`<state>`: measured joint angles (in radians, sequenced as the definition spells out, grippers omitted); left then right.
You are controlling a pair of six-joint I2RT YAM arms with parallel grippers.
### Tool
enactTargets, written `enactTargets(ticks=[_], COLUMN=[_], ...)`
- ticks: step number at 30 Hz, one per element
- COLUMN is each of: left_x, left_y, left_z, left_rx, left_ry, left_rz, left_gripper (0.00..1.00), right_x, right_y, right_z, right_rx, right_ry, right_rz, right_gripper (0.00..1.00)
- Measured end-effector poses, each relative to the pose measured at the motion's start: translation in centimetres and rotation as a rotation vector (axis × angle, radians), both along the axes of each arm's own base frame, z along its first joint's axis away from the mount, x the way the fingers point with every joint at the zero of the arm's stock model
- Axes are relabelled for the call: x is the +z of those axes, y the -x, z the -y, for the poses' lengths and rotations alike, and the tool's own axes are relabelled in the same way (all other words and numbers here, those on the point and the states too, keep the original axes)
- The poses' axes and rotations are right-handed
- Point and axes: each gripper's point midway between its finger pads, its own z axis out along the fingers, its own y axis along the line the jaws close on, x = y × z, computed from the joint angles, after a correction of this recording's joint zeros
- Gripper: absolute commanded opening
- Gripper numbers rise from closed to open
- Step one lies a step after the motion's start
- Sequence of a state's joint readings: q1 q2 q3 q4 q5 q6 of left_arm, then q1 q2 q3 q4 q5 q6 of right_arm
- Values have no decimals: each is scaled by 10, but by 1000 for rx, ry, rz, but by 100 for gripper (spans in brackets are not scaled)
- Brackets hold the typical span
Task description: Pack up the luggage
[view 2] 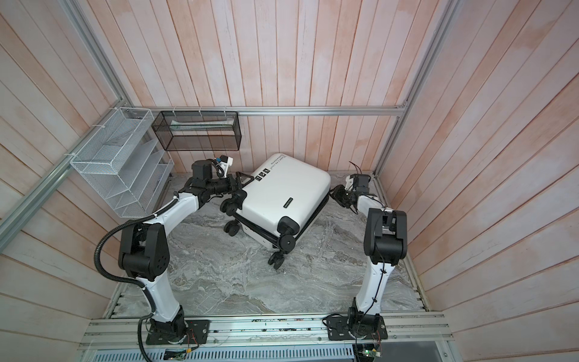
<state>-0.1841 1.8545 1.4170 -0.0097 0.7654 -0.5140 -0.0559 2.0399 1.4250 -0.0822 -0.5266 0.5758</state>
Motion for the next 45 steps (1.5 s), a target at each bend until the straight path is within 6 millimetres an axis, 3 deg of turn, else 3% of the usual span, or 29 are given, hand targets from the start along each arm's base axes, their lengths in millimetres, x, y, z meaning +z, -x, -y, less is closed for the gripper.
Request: enactTargets(ticks=[4,7,11,14,16,21,24,26,32,36,40,45], left_x=[-1,-2,-6,-1,7,15,18,21,20,12,0,-7], left_y=[29,53,82,93,91,71,65,62,59,59,57,56], left_z=[-8,-3,12,16,11,-27,-31,-29,-27,-24,-20,-19], left_rx=[39,52,51,68,90,201,212,204,187,168,151,143], left_ry=[10,31,55,62,71,80,78,77,66,67,66,64], left_rz=[4,-3,-33,-48,-37,-22,-20,-13,-12,-34,-63,-82], left_gripper=[100,100,100,100,100,100,100,100,100,100,100,100], right_x=[1,3,7,18,40,132,166,167,137,143,141,112], right_y=[-13,-15,-15,-7,5,51,84,107,174,214,233,233], right_z=[-18,-26,-26,-25,-27,-24,-21,-21,-19,-18,-22,-33], right_rx=[28,37,33,21,18,-8,-30,-37,-48,-53,-33,19], right_ry=[2,2,5,9,6,16,14,9,15,12,-15,-55], right_rz=[3,-1,-3,3,34,214,300,310,232,266,293,209], right_gripper=[44,46,59,69,71,76,80,81,85,90,90,90])
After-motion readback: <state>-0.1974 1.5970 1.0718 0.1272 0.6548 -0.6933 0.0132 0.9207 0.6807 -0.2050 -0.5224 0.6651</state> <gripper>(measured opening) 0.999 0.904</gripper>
